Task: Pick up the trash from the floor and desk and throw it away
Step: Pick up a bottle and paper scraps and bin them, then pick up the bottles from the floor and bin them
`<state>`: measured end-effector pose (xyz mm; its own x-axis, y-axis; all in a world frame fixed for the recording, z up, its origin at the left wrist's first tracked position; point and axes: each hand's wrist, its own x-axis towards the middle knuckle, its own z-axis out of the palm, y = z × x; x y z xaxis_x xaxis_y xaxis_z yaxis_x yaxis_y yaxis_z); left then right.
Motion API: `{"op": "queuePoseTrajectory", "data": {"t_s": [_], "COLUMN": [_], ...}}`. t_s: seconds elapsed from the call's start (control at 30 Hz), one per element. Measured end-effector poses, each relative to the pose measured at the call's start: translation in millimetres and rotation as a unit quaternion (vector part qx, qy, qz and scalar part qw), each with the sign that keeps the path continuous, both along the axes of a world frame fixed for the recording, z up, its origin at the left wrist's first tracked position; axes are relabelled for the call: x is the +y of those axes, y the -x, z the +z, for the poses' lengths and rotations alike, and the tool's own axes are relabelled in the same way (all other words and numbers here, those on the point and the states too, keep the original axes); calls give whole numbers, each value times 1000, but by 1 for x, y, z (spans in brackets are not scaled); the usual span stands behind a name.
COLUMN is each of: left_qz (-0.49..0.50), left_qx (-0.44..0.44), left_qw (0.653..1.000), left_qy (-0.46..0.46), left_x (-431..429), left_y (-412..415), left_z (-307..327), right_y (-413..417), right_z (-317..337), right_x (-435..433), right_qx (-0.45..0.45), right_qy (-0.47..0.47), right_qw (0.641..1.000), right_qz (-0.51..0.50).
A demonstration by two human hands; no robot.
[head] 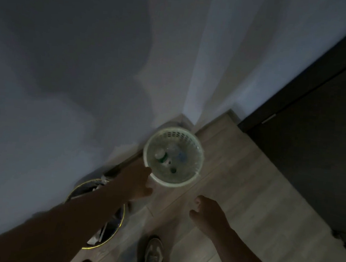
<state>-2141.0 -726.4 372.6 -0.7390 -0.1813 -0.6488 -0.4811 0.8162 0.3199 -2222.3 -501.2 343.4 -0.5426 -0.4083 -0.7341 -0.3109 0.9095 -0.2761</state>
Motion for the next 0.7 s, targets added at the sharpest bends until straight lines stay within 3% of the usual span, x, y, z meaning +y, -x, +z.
{"op": "queuePoseTrajectory", "data": {"t_s": [0.4, 0.57, 0.7], "left_qz": [74, 112, 202], "left_qx": [2, 41, 48], "left_qw": [995, 985, 965], "left_qy": [71, 125, 161], "left_x": [-17, -34, -44], "left_y": [-82, -177, -290], "left_z": [166, 228, 277], "right_y": [-22, -80, -154], "right_z": [154, 221, 282], "right_x": [-78, -125, -170], "right_qx": [89, 128, 163], "right_qy": [72, 104, 167], "right_qw": [977, 936, 877], "right_qz": [180, 312, 420]}}
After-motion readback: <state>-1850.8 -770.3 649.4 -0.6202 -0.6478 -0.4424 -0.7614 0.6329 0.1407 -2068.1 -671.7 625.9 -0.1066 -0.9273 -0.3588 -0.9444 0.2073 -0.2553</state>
